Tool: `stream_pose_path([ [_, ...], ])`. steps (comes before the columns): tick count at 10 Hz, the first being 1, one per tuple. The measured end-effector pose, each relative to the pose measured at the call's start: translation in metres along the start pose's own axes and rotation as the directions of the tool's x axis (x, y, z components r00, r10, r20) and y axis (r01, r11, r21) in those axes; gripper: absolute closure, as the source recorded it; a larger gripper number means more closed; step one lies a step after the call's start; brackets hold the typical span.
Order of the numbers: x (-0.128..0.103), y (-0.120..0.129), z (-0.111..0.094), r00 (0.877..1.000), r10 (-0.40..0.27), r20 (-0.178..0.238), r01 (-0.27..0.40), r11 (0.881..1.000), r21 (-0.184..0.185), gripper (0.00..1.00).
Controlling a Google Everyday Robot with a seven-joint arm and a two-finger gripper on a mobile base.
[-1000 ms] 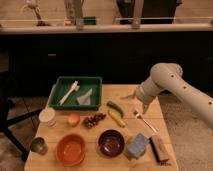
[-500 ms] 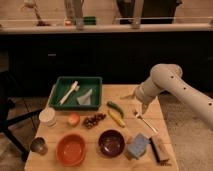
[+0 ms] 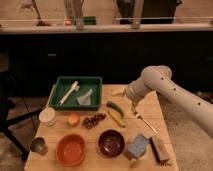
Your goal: Place towel in purple bowl
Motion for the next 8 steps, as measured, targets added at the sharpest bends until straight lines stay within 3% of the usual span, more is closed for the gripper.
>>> stream_pose_path([
  [5, 0.004, -0.033, 0.021, 0.997, -0.078, -0.022, 0.078, 0.997, 0.021, 0.20],
  [8, 0.008, -0.055, 0.037, 0.993, -0.115, -0.016, 0.116, 0.993, 0.030, 0.20],
])
